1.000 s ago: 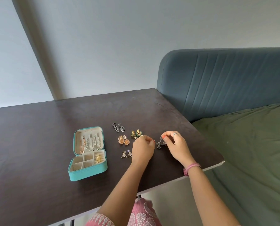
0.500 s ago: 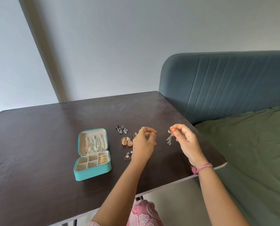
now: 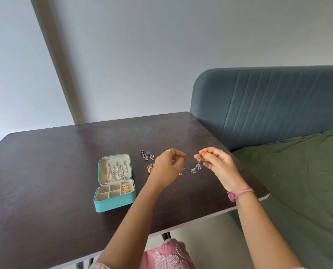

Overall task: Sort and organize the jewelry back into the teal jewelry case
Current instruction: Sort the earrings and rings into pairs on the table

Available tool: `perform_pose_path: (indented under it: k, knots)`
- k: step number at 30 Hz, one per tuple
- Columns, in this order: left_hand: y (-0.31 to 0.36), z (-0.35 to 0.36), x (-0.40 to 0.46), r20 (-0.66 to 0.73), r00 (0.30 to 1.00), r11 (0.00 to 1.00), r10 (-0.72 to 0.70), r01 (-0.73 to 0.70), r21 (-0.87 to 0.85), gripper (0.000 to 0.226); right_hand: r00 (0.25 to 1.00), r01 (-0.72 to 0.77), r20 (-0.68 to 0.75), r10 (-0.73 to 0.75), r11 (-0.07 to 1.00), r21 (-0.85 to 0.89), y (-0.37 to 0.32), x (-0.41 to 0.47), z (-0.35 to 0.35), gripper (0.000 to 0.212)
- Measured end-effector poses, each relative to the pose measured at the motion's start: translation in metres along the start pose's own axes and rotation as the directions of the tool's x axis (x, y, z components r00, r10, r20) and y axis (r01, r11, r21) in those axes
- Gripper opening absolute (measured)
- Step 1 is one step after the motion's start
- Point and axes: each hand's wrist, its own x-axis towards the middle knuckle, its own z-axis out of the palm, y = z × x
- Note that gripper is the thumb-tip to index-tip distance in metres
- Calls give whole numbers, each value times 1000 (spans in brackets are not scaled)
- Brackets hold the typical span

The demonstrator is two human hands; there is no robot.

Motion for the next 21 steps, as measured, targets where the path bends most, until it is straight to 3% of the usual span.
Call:
perform_pose_path:
  k: [5,9,21]
  knots:
    - [1,1,-1,13,999,994,-36,37,-106,17,991,-129,-9,135,968,215,-1,1,13,18]
    - [4,1,-4,31,999,977,-22,28,-211,19,964,-238,-17,265,894,380,0,0,17,7]
    - [0,0,-4,40,998,965,-42,51,-256,16,895,-421,58,441,797,432,-3,0,27,16]
